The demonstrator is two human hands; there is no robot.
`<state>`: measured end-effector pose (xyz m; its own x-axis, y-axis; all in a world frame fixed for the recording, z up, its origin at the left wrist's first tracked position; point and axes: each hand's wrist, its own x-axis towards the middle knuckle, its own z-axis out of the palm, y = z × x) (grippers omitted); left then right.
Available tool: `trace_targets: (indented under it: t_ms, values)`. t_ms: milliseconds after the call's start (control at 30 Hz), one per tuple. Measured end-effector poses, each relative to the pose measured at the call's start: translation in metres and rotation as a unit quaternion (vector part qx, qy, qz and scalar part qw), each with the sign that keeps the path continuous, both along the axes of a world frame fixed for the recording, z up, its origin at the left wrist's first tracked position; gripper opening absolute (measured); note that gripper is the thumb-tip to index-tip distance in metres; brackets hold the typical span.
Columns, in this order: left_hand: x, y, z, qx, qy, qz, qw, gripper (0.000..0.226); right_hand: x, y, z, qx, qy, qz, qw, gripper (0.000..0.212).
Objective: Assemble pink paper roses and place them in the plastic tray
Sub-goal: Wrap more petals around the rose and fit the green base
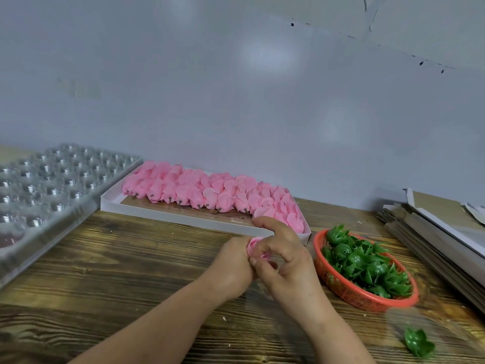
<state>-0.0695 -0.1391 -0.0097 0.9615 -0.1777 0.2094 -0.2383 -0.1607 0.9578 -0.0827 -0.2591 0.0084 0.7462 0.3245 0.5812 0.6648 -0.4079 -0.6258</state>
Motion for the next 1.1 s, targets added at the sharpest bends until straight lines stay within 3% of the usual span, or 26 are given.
trace_targets:
  t_ms: [167, 433, 600, 700, 967, 1100]
  values:
    - [0.003, 0.001, -0.001, 0.025, 0.007, 0.020, 0.999, 0.010, 0.001, 0.000, 0.000, -0.015, -0.018, -0.024, 0.999, 0.019]
    - [0.002, -0.002, -0.002, 0.001, 0.019, 0.015, 1.000, 0.014, 0.000, 0.002, 0.000, -0.018, -0.038, -0.018, 0.999, 0.011]
    - [0.003, -0.001, 0.001, -0.035, 0.052, 0.019, 0.998, 0.012, -0.001, -0.006, 0.006, 0.036, 0.006, 0.004, 0.999, 0.023]
    - [0.002, 0.001, 0.002, -0.024, 0.055, 0.021, 0.998, 0.006, 0.002, -0.008, 0.004, 0.023, -0.015, -0.016, 1.000, 0.025]
    - [0.001, 0.001, 0.004, -0.027, 0.064, 0.009, 0.998, 0.009, 0.003, -0.007, 0.003, 0.012, -0.060, -0.021, 0.998, 0.026]
    - [0.001, 0.002, 0.003, -0.050, 0.064, -0.006, 0.997, 0.019, 0.004, -0.009, 0.003, 0.035, -0.014, -0.023, 0.999, 0.028]
